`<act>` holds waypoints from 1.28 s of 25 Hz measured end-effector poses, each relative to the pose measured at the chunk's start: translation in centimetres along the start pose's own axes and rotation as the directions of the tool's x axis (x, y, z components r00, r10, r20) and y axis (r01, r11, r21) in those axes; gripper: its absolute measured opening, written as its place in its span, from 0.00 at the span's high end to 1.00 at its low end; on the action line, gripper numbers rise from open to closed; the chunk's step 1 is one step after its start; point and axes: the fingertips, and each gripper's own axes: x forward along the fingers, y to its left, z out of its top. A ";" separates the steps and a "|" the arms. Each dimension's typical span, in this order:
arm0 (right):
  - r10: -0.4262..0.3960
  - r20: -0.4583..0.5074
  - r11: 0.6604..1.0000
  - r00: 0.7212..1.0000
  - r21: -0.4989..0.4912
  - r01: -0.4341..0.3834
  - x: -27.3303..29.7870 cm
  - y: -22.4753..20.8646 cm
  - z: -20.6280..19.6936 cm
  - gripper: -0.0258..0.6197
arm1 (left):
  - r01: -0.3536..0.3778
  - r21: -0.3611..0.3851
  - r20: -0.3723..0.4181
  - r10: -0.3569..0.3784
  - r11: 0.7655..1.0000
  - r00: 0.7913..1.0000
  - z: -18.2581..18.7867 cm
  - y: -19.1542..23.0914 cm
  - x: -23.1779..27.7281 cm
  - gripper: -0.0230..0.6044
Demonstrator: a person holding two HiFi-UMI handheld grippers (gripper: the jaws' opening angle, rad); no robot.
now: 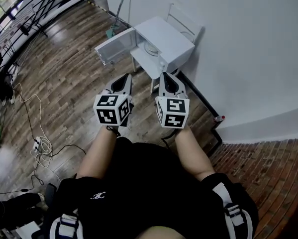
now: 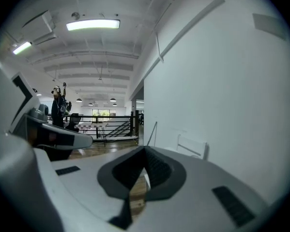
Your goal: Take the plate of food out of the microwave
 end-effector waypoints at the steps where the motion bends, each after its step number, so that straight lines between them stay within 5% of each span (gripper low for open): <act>1: 0.004 -0.005 1.000 1.000 0.000 -0.004 0.3 -0.2 -0.3 0.94 | -0.002 -0.001 -0.008 0.002 1.000 1.000 -0.3 -0.1 0.5 0.98; 13: 0.001 -0.034 1.000 0.999 0.005 -0.001 9.1 -3.2 -1.3 0.94 | 0.050 -0.001 -0.069 -0.050 0.999 0.996 -0.5 3.2 10.3 0.98; 23: -0.078 -0.039 0.997 0.996 -0.025 0.077 23.9 -6.5 2.8 0.94 | 0.149 0.022 -0.073 -0.147 0.989 0.987 5.5 9.8 23.9 0.98; 32: -0.143 -0.113 0.990 0.983 -0.010 0.143 31.5 -9.3 1.9 0.94 | 0.189 -0.060 -0.127 -0.195 0.980 0.973 5.5 14.3 32.2 0.98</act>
